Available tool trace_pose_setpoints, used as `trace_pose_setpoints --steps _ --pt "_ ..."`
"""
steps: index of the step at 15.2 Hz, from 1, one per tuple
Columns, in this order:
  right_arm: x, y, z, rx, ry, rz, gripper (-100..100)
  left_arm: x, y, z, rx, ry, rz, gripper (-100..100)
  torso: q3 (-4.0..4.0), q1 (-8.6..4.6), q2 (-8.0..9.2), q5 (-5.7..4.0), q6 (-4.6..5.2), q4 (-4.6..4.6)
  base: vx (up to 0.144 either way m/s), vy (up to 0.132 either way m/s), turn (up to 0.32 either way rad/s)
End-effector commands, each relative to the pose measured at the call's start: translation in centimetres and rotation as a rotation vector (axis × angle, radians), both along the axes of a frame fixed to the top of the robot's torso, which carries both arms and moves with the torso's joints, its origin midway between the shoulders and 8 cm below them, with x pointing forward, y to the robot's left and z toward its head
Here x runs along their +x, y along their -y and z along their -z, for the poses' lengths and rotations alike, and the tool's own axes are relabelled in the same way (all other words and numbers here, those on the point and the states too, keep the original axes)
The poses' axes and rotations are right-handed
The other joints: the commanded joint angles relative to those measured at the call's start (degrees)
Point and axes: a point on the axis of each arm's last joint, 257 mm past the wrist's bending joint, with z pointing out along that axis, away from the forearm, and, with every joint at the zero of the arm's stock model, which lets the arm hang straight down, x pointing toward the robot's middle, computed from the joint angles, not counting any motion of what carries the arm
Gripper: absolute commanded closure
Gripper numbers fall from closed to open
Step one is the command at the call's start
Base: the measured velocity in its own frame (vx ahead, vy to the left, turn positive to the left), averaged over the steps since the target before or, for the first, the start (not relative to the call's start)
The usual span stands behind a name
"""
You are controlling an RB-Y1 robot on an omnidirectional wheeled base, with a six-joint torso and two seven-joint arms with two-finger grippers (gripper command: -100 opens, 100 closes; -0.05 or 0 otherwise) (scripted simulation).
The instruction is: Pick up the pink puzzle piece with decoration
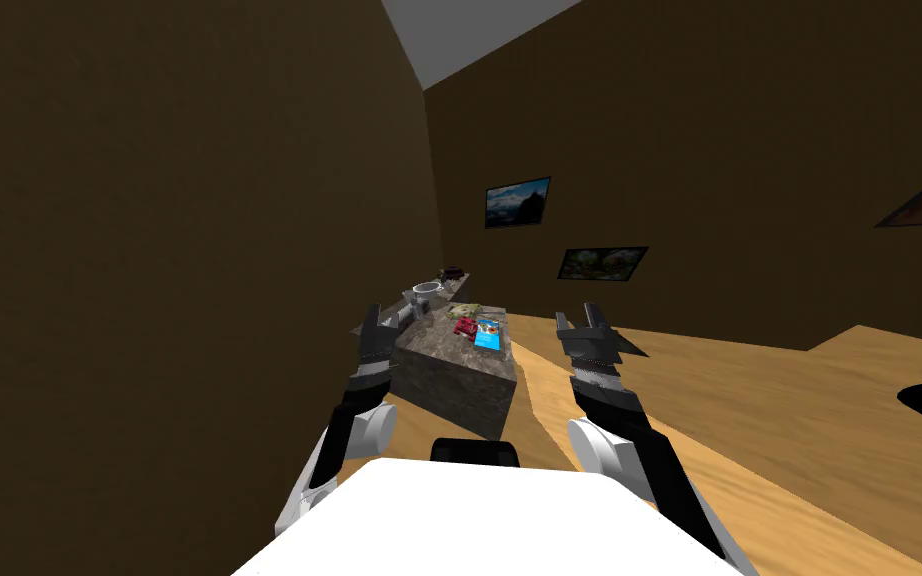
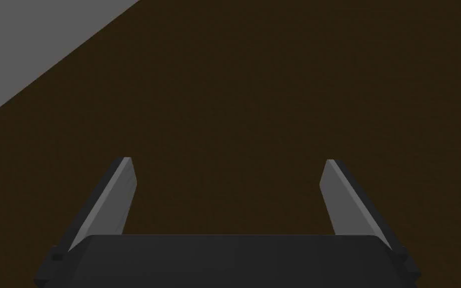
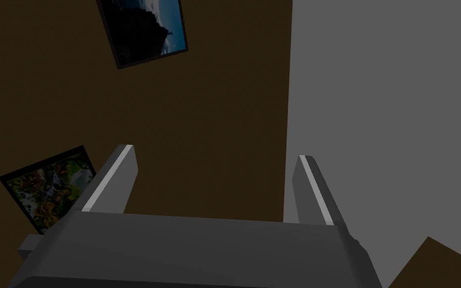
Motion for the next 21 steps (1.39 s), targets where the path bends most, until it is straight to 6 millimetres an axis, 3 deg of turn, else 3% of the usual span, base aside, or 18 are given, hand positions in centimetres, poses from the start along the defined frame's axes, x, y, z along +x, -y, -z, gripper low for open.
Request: trace_pose_setpoints --steps 1,7,21 --pt "0.0 0.0 0.0 0.000 0.000 0.000 0 0.4 0.5 0.4 0.042 -0.015 0.018 -100 0.00 0.00 0.00 0.00 0.00 0.00 0.002 -0.001 -0.022" --pt "0.0 0.0 0.0 0.000 0.000 0.000 0 2.1 1.3 2.3 0.123 -0.064 0.047 -100 -0.03 0.01 -0.05 0.00 0.01 -0.01 0.008 -0.001 -0.040" --pt "0.0 0.0 0.0 0.000 0.000 0.000 0 8.2 1.8 10.4 0.233 -0.237 0.050 -100 -0.06 -0.02 -0.10 0.00 0.01 -0.03 0.018 -0.004 -0.074"
